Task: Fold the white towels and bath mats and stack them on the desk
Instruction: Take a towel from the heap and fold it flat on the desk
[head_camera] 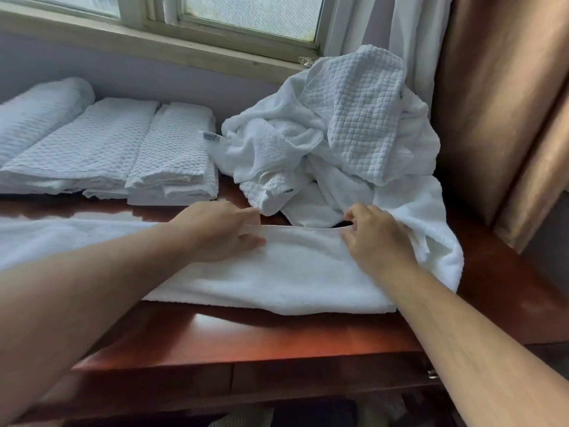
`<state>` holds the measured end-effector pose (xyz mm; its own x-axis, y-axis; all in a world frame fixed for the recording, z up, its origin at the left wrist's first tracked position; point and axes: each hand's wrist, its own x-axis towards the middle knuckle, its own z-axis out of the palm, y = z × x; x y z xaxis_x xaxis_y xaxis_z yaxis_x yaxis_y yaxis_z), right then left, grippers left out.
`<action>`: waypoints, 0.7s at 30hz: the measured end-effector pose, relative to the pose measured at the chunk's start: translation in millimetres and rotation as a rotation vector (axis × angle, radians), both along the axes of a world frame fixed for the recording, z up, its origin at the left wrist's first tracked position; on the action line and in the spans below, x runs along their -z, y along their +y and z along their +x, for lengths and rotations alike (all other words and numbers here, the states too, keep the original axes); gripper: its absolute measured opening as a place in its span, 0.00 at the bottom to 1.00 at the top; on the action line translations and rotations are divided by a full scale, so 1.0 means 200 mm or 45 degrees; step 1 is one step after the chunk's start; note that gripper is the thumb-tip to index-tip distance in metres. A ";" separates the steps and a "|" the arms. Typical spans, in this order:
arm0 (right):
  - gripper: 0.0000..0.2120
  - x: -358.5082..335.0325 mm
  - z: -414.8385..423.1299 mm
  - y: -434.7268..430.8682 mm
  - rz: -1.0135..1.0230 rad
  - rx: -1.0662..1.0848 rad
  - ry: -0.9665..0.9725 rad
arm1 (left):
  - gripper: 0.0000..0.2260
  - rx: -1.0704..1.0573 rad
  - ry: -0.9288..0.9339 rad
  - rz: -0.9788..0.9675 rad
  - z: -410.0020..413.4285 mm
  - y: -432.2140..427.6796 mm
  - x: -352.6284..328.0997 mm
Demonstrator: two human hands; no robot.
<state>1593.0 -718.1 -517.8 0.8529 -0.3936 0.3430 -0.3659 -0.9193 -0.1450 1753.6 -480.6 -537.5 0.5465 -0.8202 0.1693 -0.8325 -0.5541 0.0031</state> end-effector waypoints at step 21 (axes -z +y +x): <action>0.23 0.03 0.33 1.34 -0.111 -1.669 0.235 | 0.08 -0.775 0.333 -0.746 -0.30 1.55 0.11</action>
